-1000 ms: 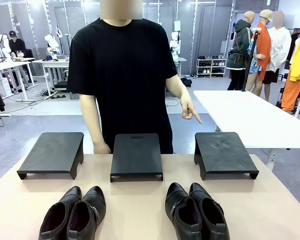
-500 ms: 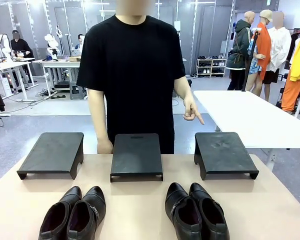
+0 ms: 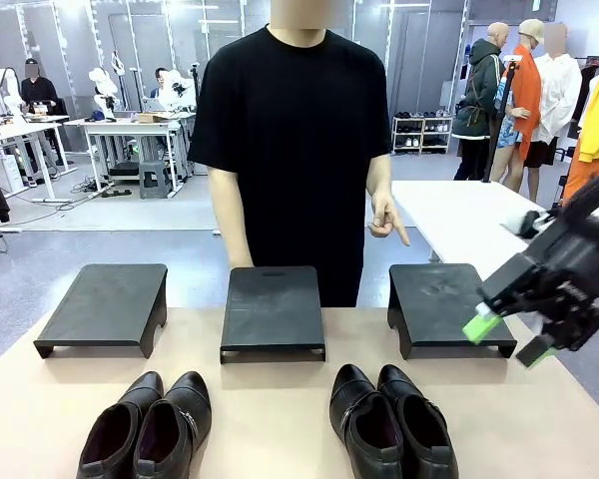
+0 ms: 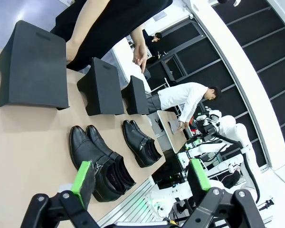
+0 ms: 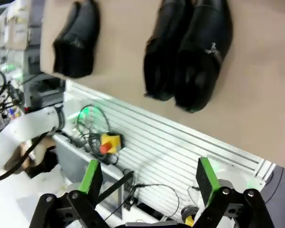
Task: Place the shoes on the stand as instructed by the person.
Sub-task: Pick up one pair of Shoes and place it on the Shoes Stand indicated by the person.
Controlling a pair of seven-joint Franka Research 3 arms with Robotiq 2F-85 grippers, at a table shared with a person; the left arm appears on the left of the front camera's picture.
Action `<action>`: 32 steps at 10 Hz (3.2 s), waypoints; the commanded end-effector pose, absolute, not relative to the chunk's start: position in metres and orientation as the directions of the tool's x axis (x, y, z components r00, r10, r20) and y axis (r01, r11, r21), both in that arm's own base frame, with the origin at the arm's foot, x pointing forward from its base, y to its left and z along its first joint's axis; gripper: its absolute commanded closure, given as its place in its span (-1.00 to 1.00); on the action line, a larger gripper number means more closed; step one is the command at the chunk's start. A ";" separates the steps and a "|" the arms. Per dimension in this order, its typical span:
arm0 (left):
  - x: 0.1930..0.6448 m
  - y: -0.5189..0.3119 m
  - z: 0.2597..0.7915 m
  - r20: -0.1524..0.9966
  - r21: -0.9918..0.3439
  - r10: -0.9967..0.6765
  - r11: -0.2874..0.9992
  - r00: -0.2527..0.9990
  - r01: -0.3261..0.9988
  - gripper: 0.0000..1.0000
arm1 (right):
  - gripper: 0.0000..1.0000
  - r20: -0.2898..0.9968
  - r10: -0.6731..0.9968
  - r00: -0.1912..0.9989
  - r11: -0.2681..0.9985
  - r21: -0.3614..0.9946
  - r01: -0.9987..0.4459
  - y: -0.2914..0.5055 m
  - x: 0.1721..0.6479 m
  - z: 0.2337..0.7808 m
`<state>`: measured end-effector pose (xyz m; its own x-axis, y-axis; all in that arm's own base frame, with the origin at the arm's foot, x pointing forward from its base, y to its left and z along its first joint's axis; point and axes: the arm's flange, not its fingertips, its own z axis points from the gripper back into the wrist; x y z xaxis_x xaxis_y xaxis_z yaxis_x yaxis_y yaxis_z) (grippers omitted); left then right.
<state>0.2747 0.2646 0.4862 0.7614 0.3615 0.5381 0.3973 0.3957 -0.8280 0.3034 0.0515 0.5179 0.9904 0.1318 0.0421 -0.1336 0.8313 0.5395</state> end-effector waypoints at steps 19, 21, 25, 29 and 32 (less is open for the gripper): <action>0.272 0.266 0.488 0.545 -0.824 0.349 0.393 0.762 0.409 -1.00 | -1.00 0.024 0.013 1.000 0.992 0.125 -0.016 0.201 0.356 0.355; 0.272 0.266 0.488 0.545 -0.824 0.349 0.393 0.762 0.409 -1.00 | -0.80 0.019 0.013 1.000 0.993 0.119 -0.015 0.203 0.357 0.347; 0.272 0.266 0.488 0.545 -0.824 0.349 0.393 0.762 0.409 -1.00 | 1.00 0.005 0.012 1.000 0.998 0.060 -0.012 0.211 0.358 0.330; 0.272 0.266 0.488 0.545 -0.824 0.349 0.393 0.762 0.409 -1.00 | 1.00 0.000 0.006 1.000 0.998 0.068 -0.006 0.209 0.358 0.327; 0.272 0.266 0.488 0.545 -0.824 0.349 0.393 0.762 0.409 -1.00 | 1.00 0.011 0.006 1.000 0.997 0.071 -0.006 0.209 0.357 0.334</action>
